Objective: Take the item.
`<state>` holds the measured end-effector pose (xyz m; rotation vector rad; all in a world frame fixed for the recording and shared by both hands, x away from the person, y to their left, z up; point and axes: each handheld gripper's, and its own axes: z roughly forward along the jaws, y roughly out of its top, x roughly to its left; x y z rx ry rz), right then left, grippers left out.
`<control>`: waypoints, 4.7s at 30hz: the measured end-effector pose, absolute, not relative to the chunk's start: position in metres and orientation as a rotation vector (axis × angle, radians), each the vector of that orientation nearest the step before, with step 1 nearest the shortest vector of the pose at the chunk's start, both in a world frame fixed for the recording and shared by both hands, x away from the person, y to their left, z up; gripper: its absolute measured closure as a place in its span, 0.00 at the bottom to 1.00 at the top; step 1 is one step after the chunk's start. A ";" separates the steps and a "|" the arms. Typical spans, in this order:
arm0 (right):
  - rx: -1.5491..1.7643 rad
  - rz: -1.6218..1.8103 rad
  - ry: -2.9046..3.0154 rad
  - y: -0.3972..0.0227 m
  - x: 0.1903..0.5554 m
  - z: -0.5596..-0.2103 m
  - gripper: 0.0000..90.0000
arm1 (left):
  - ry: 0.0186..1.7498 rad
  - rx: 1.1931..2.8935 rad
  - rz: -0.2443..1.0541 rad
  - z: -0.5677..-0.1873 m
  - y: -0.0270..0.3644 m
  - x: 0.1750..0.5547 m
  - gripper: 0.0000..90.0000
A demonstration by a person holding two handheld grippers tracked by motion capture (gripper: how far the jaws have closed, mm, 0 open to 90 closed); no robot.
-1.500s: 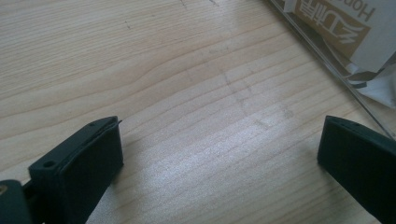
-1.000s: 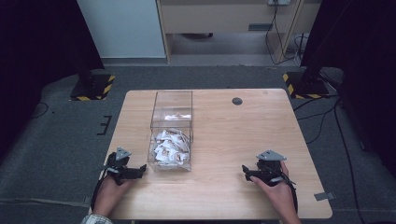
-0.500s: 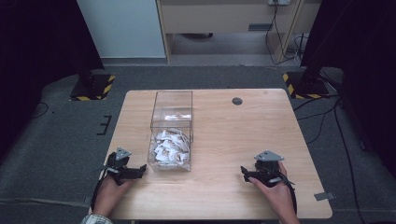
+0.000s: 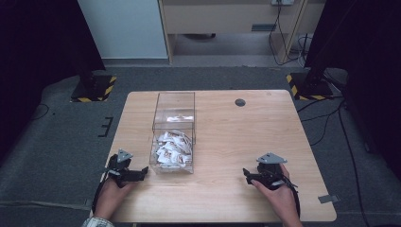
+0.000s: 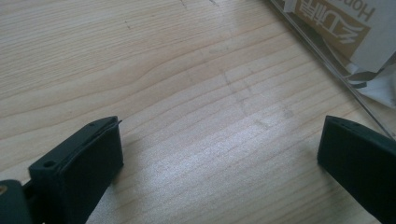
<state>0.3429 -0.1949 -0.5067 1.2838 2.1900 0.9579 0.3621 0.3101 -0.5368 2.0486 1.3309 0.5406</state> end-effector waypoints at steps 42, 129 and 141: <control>1.134 0.907 2.308 -0.143 0.362 -0.481 0.31 | 1.331 2.047 0.540 -0.537 0.310 0.362 0.00; 0.893 1.096 2.425 -0.015 0.420 -0.376 0.60 | 1.332 2.045 0.540 -0.537 0.310 0.361 0.00; 0.881 1.105 2.438 0.000 0.421 -0.379 0.61 | 1.332 2.045 0.540 -0.537 0.310 0.361 0.00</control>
